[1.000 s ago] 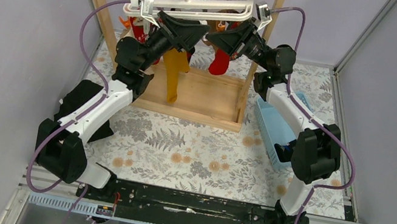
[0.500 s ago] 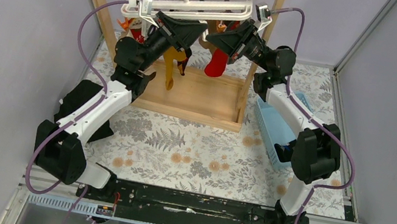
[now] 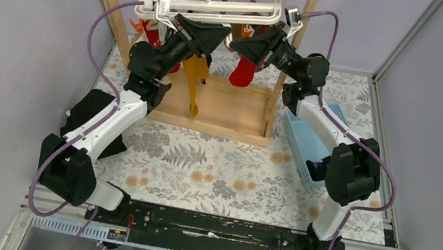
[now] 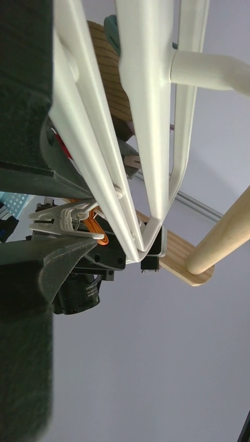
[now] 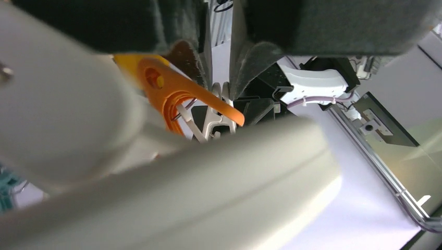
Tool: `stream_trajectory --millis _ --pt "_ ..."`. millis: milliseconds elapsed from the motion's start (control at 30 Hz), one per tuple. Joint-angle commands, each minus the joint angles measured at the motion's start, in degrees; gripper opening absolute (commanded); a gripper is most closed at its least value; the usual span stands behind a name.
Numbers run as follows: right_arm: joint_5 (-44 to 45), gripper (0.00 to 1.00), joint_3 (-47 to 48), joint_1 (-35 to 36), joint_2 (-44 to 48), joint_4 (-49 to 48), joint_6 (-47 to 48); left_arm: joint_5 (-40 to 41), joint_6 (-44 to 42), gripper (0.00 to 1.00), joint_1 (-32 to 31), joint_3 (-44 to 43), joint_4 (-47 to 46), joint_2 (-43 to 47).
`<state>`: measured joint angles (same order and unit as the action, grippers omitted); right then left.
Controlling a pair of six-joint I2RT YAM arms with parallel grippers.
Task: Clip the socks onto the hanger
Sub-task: Open the clamp at the hanger.
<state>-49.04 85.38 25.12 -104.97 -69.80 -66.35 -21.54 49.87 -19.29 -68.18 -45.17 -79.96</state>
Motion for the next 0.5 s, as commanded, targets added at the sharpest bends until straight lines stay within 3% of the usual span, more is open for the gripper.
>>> stream_trajectory --millis 0,167,467 --pt "-1.5 0.31 -2.6 0.1 3.2 0.1 1.4 0.8 1.2 0.0 0.2 -0.1 -4.5 1.8" --pt "-0.6 0.49 -7.3 0.1 6.6 2.1 4.6 1.0 1.3 0.0 0.2 0.4 -4.3 2.2" --pt "2.0 0.52 -19.2 0.1 15.8 8.9 13.4 3.3 3.3 0.0 0.2 1.6 -1.8 2.6"
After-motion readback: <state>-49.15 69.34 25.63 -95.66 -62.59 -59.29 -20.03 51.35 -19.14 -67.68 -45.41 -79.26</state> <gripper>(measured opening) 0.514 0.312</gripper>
